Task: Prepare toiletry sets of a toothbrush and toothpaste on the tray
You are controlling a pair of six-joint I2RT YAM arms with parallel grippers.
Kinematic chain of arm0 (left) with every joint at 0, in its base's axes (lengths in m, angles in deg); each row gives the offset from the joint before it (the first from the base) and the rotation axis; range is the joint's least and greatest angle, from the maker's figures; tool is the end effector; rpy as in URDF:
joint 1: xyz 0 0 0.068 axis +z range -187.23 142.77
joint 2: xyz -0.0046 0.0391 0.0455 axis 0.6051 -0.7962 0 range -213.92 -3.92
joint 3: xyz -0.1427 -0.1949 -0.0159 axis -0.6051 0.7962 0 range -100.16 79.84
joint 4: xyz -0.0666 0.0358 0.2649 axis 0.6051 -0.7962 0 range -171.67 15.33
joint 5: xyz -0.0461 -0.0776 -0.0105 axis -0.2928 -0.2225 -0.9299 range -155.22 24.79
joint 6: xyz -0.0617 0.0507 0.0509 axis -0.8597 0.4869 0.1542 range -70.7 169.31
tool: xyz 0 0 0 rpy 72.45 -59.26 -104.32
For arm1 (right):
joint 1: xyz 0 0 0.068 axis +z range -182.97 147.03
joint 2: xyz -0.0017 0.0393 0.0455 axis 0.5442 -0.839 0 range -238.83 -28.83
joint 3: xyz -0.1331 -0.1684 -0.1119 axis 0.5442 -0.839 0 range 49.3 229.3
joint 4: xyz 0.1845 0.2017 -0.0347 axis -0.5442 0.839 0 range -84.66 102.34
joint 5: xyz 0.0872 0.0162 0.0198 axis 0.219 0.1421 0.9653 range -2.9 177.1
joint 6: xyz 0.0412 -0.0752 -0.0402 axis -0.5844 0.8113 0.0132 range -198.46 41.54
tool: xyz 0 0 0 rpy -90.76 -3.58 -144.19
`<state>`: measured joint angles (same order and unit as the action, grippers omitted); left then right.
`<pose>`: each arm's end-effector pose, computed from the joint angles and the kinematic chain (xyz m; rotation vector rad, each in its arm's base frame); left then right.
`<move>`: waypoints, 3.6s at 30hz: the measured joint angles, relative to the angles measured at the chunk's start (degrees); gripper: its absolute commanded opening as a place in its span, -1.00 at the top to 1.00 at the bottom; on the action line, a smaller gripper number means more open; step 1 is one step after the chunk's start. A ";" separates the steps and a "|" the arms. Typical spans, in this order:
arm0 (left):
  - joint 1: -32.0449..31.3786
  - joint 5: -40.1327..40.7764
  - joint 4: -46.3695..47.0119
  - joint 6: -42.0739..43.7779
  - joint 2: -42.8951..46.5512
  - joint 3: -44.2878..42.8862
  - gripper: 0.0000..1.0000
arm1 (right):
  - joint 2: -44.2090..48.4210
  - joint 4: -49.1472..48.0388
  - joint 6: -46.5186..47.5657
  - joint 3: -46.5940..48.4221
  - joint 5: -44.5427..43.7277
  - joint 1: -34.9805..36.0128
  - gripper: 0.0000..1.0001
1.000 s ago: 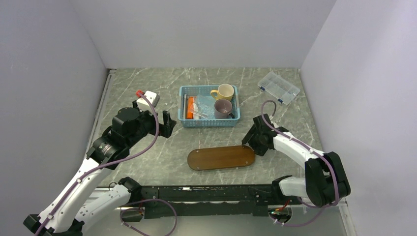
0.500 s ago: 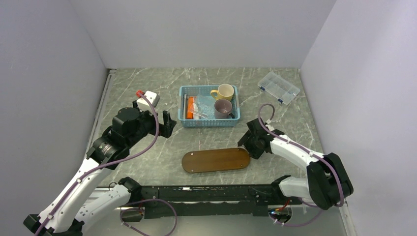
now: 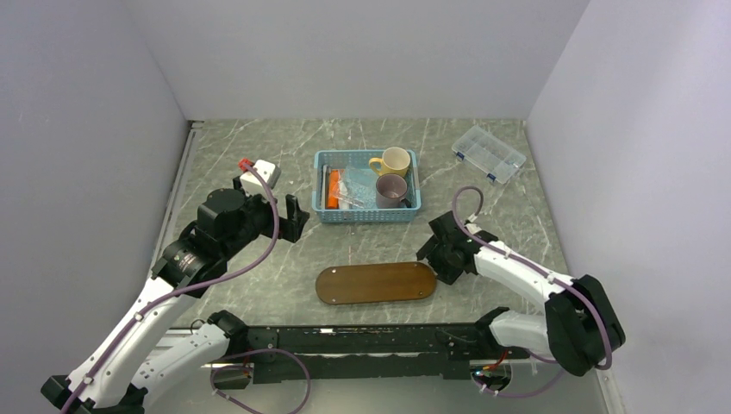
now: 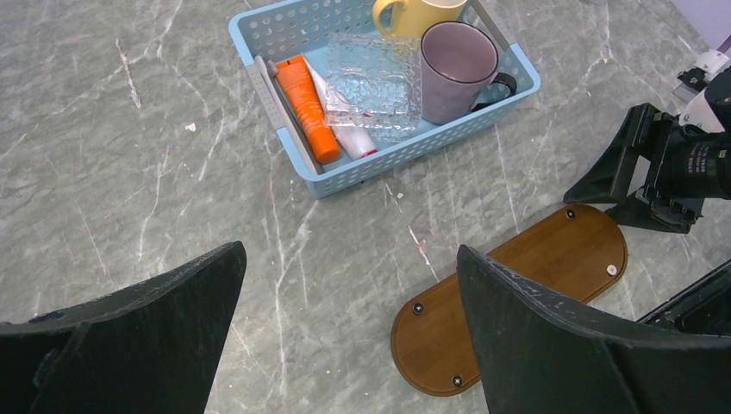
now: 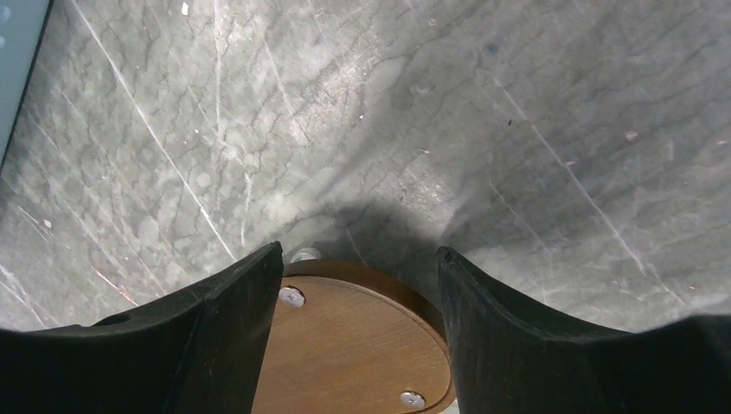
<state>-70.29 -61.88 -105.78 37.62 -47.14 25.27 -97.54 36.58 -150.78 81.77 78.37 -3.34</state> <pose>0.2071 -0.1288 0.3284 0.3212 1.9166 -0.4678 0.2165 0.1082 0.0780 1.0445 2.5578 0.2944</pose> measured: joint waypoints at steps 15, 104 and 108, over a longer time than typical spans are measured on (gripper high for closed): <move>-1.55 0.85 -2.60 -2.99 -3.08 -0.37 -0.98 | 4.70 7.67 8.37 9.18 -7.41 0.04 -0.42; -21.97 5.60 -1.73 -36.83 -26.95 20.22 -0.98 | 2.38 6.86 23.23 3.28 -9.29 -1.05 -0.41; -21.55 5.77 -2.21 -36.00 -25.07 20.61 -0.98 | 2.14 7.28 23.43 4.02 -9.31 -1.05 -0.41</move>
<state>-91.84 -56.11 -107.99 1.62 -72.21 45.89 -95.40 43.86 -127.35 85.79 69.06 -4.39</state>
